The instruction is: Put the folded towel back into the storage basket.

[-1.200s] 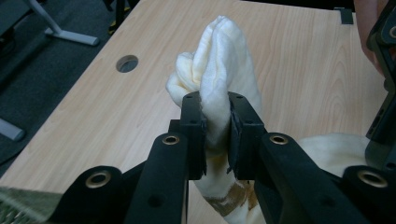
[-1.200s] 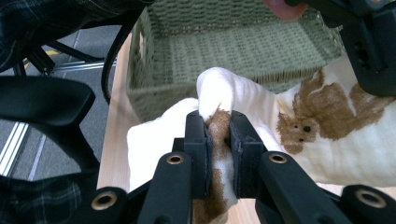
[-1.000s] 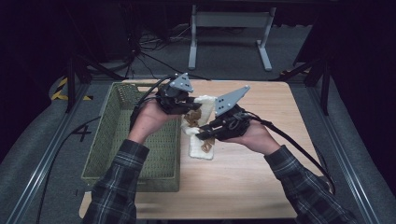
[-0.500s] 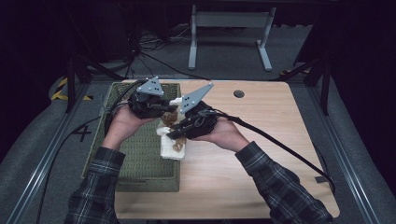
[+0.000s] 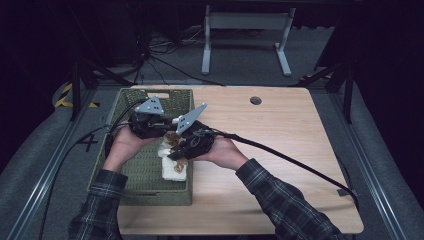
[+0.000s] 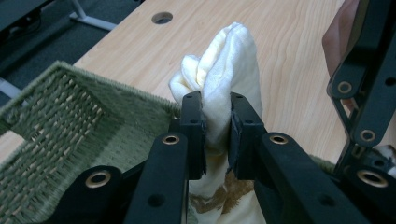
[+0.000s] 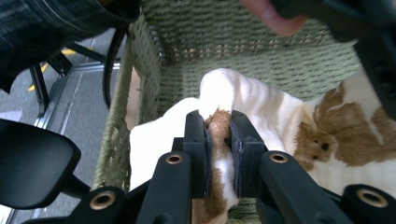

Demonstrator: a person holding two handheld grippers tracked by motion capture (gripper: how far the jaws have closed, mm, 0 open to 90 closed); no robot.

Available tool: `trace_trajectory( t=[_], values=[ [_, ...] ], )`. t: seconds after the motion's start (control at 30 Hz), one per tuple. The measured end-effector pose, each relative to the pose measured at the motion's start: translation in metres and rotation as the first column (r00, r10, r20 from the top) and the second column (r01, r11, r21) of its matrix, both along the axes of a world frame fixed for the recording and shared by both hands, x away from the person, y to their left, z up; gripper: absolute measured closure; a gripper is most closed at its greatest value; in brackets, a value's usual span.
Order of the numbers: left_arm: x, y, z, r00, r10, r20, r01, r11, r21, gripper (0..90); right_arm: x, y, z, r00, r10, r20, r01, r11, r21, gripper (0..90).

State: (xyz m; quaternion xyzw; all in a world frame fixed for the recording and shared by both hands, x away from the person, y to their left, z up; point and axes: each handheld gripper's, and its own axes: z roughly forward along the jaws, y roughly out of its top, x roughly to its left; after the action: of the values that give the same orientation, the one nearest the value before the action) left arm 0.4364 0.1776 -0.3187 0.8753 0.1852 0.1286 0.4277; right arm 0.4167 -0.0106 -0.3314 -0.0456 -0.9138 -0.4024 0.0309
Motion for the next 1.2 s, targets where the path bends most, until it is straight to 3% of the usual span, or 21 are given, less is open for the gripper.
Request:
trace_trajectory(
  t=[0.23, 0.27, 0.33, 0.47, 0.7, 0.87, 1.07, 1.13, 1.2],
  values=[
    [-0.001, 0.000, -0.008, 0.9998, -0.008, -0.016, 0.008, 0.9999, 0.007, 78.7, -0.004, 0.006, -0.016, 0.9999, 0.010, -0.012, -0.010, 0.9993, -0.035, 78.5],
    [-0.001, -0.001, -0.009, 0.9998, -0.005, -0.018, 0.005, 1.0000, 0.008, 78.7, -0.005, 0.007, -0.018, 0.9997, 0.016, -0.017, -0.016, 0.9989, -0.044, 72.5],
    [0.000, -0.002, -0.010, 0.9997, -0.007, -0.022, 0.007, 1.0000, 0.006, 78.7, -0.005, 0.007, -0.018, 0.9996, 0.019, -0.020, -0.020, 0.9990, -0.041, 69.8],
    [0.001, -0.003, -0.010, 0.9998, -0.004, -0.022, 0.004, 1.0000, 0.009, 78.7, -0.004, 0.004, -0.014, 0.9998, -0.003, -0.021, 0.002, 0.9991, -0.042, 59.1],
    [0.004, -0.006, -0.005, 0.9997, 0.012, -0.021, -0.012, 0.9999, -0.001, 78.7, -0.004, -0.007, -0.003, 0.9997, -0.015, 0.021, 0.015, 0.9994, -0.031, 49.8],
    [0.018, -0.009, -0.001, 0.9957, 0.086, -0.035, -0.085, 0.9960, 0.027, 78.5, -0.002, -0.031, 0.002, 0.9993, -0.024, 0.027, 0.024, 0.9997, 0.004, 47.0],
    [0.028, -0.012, -0.005, 0.9904, 0.128, -0.052, -0.126, 0.9912, 0.040, 78.6, 0.001, -0.059, 0.005, 0.9982, -0.050, 0.033, 0.049, 0.9986, 0.021, 45.4],
    [0.033, -0.014, -0.008, 0.9867, 0.152, -0.058, -0.149, 0.9877, 0.045, 78.5, 0.001, -0.073, 0.005, 0.9975, -0.061, 0.037, 0.060, 0.9979, 0.023, 45.2],
    [0.041, -0.014, -0.013, 0.9776, 0.198, -0.071, -0.194, 0.9791, 0.061, 78.5, 0.001, -0.088, 0.004, 0.9967, -0.070, 0.041, 0.069, 0.9974, 0.020, 45.1]
  ],
)
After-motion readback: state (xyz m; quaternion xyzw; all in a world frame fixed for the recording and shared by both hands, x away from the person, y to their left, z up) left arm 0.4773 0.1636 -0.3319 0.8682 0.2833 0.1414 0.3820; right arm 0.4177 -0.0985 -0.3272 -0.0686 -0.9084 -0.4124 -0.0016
